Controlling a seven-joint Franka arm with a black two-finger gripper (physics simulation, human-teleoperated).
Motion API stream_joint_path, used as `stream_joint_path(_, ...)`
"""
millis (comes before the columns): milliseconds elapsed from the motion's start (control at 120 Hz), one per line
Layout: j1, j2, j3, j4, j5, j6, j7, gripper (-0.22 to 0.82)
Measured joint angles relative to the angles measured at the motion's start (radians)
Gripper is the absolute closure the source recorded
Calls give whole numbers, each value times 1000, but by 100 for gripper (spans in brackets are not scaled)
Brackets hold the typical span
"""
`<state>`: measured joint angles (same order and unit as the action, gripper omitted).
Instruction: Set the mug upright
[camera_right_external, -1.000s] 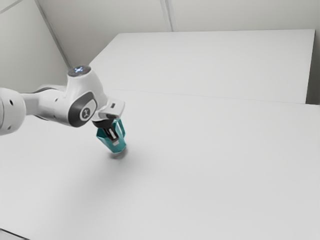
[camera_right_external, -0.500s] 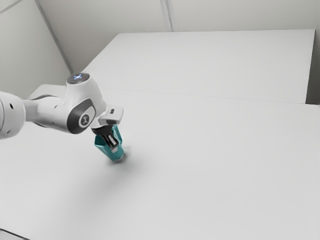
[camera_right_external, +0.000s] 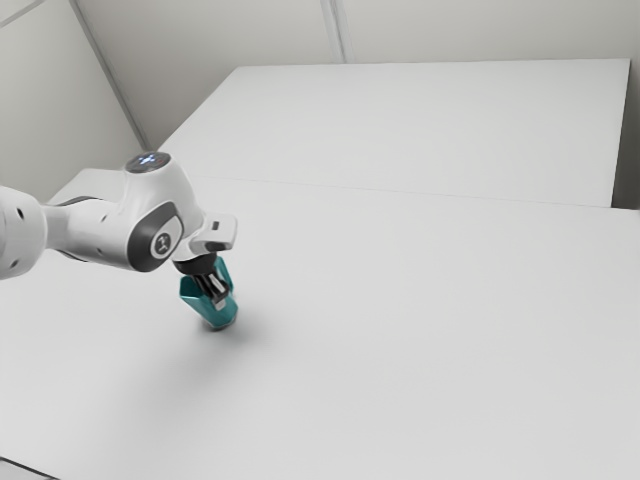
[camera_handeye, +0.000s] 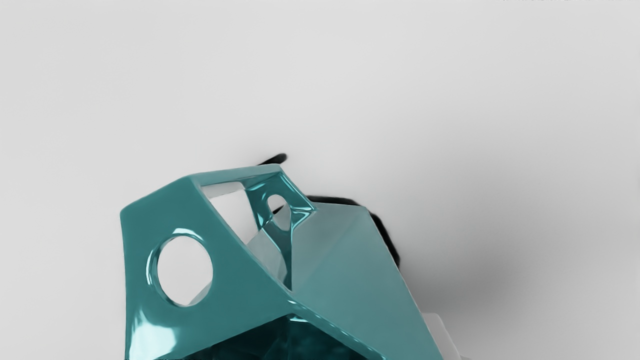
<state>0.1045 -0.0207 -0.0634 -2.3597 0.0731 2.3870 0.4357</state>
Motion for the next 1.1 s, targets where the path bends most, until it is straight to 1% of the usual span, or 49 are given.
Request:
stream_joint_path(100, -16, 0, -1, 0, -1, 0, -4, 74)
stream_joint_path(133, -22, 0, -1, 1, -1, 0, -5, 72)
stream_joint_path(375, -53, -5, -1, 7, -2, -3, -12, 45)
stream_joint_path(533, -47, -19, -1, 15, -1, -10, -15, 32)
stream_joint_path(708, -22, -55, -2, 19, -1, -16, -17, 24)
stream_joint_path(883, -26, -85, -15, 54, -1, -46, -19, 19)
stream_joint_path(958, -27, -88, -21, 84, -1, -63, -20, 17)
stream_joint_path(1000, -28, -86, -22, 124, -1, -86, -23, 15)
stream_joint_path(1058, -34, -73, -23, 213, -1, -141, -33, 11)
stream_joint_path(1100, -43, -44, -23, 310, 0, -202, -45, 9)
